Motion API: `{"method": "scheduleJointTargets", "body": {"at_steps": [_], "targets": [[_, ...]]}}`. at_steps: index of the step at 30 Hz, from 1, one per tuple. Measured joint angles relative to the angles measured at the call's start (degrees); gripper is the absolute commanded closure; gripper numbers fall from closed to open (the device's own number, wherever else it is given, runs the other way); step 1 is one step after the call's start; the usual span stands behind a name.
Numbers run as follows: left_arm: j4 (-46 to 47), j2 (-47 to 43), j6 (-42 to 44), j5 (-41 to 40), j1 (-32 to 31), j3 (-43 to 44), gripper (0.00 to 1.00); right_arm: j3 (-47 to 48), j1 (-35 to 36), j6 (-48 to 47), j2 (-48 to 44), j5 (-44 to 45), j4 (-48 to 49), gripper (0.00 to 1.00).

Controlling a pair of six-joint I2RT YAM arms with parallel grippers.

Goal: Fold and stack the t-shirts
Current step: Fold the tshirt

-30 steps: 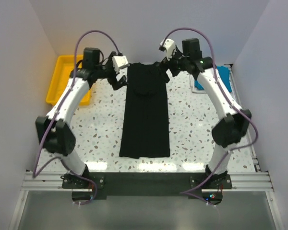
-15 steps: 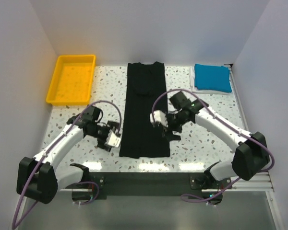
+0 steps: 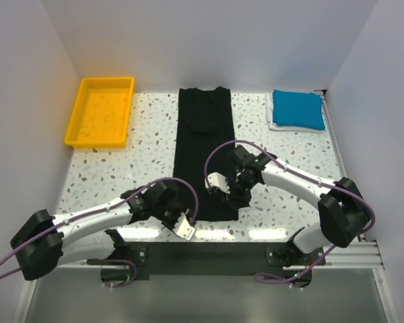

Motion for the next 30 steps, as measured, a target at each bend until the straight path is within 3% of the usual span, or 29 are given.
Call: {"method": "scheduleJointTargets", "body": {"at_steps": [6,13,20,24,25,30], "targets": [[11.2,5.9,-10.7,-4.7,-4.8,-1.2,0.54,-0.6,0.0,2.6,0.0,0.0,1.5,0.56],[17.7,10.3,-13.2,-8.8,-5.8,-2.2,0.6,-2.5,0.0,3.7,0.0,0.3,1.9,0.56],[19.7,12.3,-13.0,-10.6,-5.8,-2.3,0.83,-2.8,0.0,4.1,-0.1,0.6,2.0,0.56],[19.6,12.4,-12.3,-10.3,-5.8,-2.3,0.92,-2.9,0.0,4.1,-0.4,1.4,2.1,0.56],[19.5,12.3,-12.2,-10.2,-5.8,-2.3,0.99,-2.9,0.0,4.1,-0.4,1.5,2.2,0.56],[18.7,10.5,-12.3,-8.8,-6.0,-2.0,0.96,-2.9,0.0,4.1,-0.4,1.6,2.2,0.56]]}}
